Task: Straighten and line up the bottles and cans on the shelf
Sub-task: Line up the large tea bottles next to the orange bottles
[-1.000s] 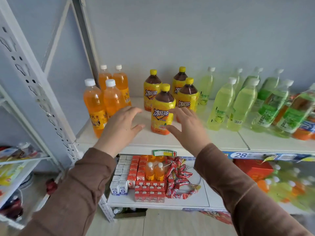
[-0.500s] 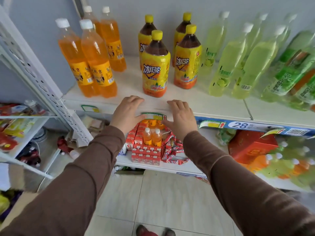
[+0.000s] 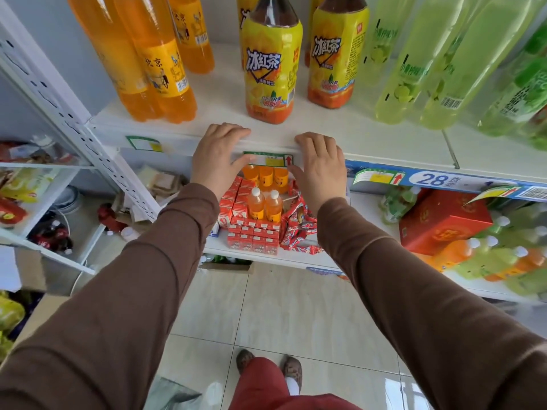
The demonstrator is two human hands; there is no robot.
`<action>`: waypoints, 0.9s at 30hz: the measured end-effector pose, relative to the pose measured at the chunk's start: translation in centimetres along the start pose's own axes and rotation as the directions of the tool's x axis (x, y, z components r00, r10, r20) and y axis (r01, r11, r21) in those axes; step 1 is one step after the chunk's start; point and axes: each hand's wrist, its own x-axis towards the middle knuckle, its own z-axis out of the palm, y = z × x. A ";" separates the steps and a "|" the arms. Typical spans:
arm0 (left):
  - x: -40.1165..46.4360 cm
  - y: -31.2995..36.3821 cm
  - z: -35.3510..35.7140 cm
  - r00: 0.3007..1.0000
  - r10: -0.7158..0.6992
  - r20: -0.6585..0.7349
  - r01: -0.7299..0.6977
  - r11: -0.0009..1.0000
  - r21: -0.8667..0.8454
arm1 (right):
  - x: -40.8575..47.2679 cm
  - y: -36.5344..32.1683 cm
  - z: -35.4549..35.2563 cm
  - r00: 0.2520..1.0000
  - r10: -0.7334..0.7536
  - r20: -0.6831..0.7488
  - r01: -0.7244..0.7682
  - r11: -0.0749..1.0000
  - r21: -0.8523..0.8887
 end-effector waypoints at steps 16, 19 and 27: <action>3.1 0.6 -3.9 0.969 -0.087 0.231 0.122 0.982 -0.143 | 2.2 2.0 -3.9 0.974 -0.027 0.224 -0.057 0.929 0.365; 5.0 0.6 -5.3 0.962 -0.194 0.194 0.249 0.913 -0.322 | 4.1 3.2 -5.5 0.957 0.125 0.262 -0.261 0.767 0.586; 11.9 -0.2 -6.4 0.962 -0.195 0.191 0.271 0.757 -0.595 | 10.9 4.9 -4.9 0.912 0.375 0.165 -0.389 0.669 0.633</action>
